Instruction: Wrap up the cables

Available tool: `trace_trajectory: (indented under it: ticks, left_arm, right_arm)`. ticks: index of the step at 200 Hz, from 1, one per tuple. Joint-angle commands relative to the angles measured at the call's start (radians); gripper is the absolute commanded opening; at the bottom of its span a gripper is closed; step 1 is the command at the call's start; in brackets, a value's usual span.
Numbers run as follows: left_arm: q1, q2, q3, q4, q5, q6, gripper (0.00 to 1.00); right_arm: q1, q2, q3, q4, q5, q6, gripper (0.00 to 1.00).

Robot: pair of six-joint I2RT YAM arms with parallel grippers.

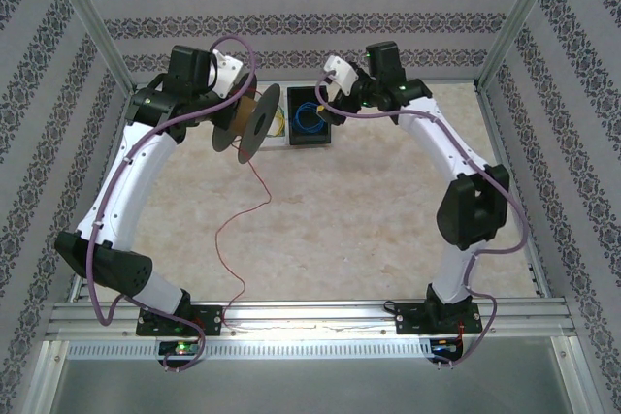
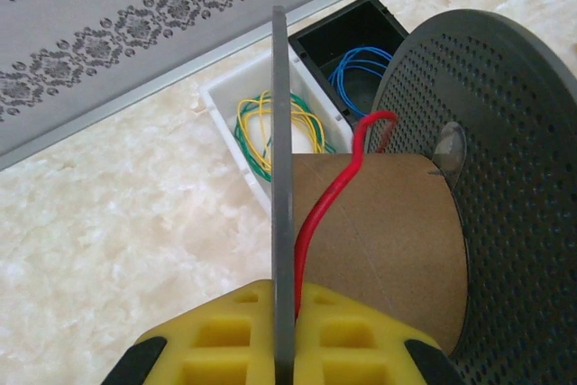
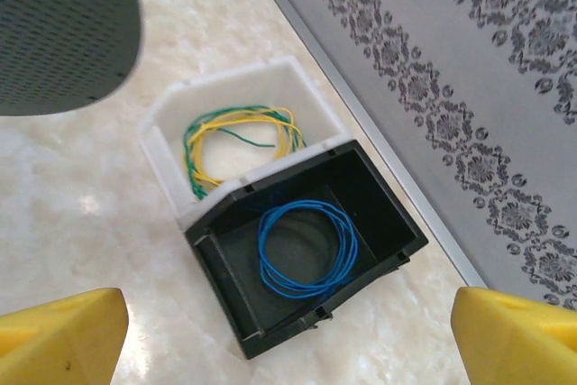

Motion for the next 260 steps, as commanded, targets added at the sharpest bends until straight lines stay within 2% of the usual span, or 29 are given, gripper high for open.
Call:
trace_trajectory:
  ticks: [1,42,115,137,179,213,260]
  left_arm:
    - [0.001,0.018,0.074,0.006,-0.028,0.011,0.00]
    - [0.003,0.107,0.234,-0.011,-0.070,0.015,0.00]
    - [0.007,0.365,0.677,-0.122,-0.101,0.043,0.00]
    - [0.008,0.397,0.707,-0.125,-0.095,0.040,0.00]
    - [0.009,0.413,0.707,-0.117,-0.090,0.030,0.00]
    - [0.010,0.416,0.707,-0.113,-0.082,0.027,0.00]
    - [0.012,0.416,0.707,-0.116,-0.078,0.028,0.00]
  right_arm:
    - [-0.007,-0.091,-0.041,0.017,-0.128,0.005,0.93]
    - [0.010,-0.131,-0.106,0.017,-0.117,0.013,0.94]
    - [0.060,-0.231,-0.258,0.023,-0.190,-0.009,0.94]
    - [0.055,-0.279,-0.348,0.055,-0.216,-0.038,0.95]
    - [0.053,-0.345,-0.526,0.065,-0.400,-0.119,0.95]
    - [0.150,-0.347,-0.660,0.125,-0.220,-0.088,0.93]
    - [0.206,-0.402,-0.784,0.170,-0.153,-0.022,0.91]
